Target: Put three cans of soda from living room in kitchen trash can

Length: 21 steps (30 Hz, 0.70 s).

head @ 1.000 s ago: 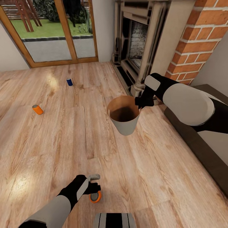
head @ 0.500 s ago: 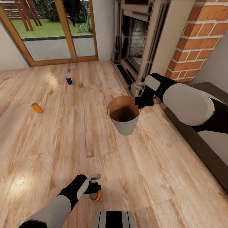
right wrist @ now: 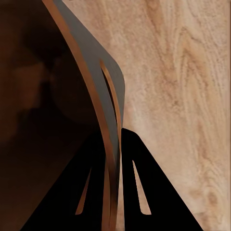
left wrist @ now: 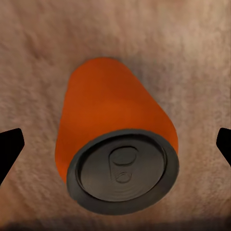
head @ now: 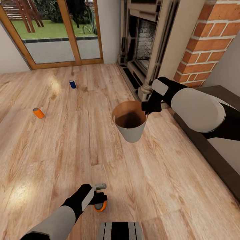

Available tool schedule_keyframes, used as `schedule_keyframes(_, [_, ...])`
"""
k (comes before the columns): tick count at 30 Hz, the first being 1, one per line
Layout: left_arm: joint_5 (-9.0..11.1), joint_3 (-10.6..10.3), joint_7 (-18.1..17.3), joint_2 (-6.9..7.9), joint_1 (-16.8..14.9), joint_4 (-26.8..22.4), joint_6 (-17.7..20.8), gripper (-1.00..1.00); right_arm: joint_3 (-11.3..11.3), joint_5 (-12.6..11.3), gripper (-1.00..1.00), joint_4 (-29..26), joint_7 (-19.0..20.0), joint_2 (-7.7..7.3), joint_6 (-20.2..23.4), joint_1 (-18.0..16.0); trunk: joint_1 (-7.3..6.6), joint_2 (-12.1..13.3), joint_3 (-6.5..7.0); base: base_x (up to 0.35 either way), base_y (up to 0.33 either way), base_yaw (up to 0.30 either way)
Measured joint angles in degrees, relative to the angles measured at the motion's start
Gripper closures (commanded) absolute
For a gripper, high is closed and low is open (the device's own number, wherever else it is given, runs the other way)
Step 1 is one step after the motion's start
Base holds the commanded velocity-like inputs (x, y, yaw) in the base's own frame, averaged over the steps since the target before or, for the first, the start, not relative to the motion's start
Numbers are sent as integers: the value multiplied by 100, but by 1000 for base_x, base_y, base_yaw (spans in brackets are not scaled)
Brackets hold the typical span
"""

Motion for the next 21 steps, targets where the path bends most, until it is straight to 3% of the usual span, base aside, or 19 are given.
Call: schedule_keyframes(21, [-17,6,-3,-11,19,7,0,-100,-6,-15,100,3,0,-10,0,5,7,-2,-44,0,0,0])
